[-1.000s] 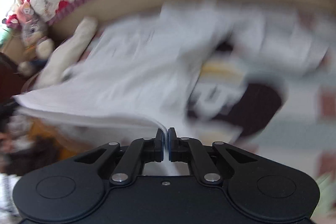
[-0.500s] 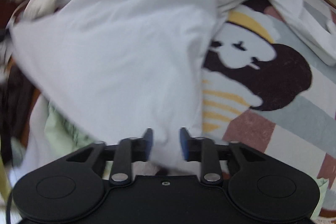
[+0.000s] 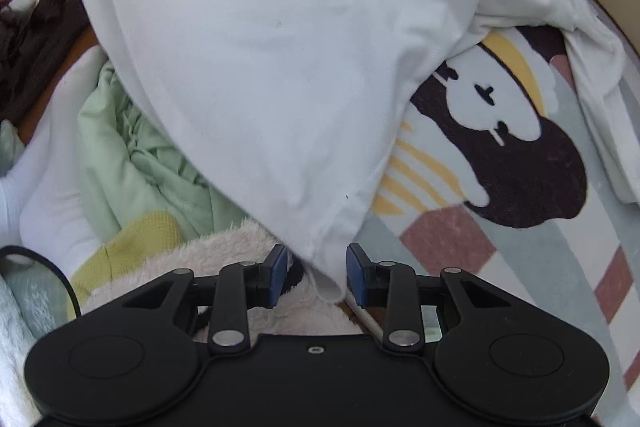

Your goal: Fold clothes

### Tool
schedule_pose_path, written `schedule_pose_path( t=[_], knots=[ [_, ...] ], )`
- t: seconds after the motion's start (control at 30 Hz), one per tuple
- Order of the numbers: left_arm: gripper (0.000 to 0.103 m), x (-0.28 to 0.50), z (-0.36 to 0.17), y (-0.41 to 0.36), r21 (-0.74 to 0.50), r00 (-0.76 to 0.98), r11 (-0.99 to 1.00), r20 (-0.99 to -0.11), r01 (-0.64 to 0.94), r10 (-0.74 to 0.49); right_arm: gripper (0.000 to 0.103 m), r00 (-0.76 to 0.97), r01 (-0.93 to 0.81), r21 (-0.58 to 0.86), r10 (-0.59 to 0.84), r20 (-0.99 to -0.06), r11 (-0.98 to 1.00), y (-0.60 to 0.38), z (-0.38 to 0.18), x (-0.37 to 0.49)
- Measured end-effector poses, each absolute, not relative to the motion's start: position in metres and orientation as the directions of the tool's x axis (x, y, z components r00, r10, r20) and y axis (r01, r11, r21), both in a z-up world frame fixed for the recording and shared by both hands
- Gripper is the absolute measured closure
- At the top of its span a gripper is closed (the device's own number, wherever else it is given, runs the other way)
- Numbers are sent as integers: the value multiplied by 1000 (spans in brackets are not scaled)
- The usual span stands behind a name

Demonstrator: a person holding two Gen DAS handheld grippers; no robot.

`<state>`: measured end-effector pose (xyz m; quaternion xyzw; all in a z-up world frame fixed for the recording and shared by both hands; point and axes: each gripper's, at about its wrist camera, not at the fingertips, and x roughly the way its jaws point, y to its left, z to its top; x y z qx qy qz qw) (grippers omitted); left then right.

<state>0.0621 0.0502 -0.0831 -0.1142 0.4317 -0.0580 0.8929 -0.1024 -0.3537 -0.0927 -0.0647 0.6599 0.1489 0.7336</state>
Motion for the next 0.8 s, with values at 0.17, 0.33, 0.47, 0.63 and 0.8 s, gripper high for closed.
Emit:
schedule_pose_path(
  t=[0.17, 0.33, 0.47, 0.63, 0.8],
  knots=[
    [99, 64, -84, 52, -257, 617, 967, -761, -5, -199, 83, 88, -180, 168, 186, -979, 969, -365, -107, -91],
    [99, 67, -88, 54, -265, 607, 964, -769, -15, -202, 96, 62, -123, 237, 246, -967, 964, -370, -118, -87],
    [99, 64, -89, 52, -266, 605, 964, -769, -11, -205, 88, 29, -170, 168, 175, -984, 971, -357, -127, -86],
    [99, 58, -84, 52, -270, 607, 963, -761, 21, -227, 98, 240, -96, 99, 120, -963, 990, -367, -82, -97],
    [99, 30, -56, 39, -268, 574, 946, -752, 183, -325, 98, 627, 120, 145, 39, -778, 982, -409, 37, -137]
  ],
)
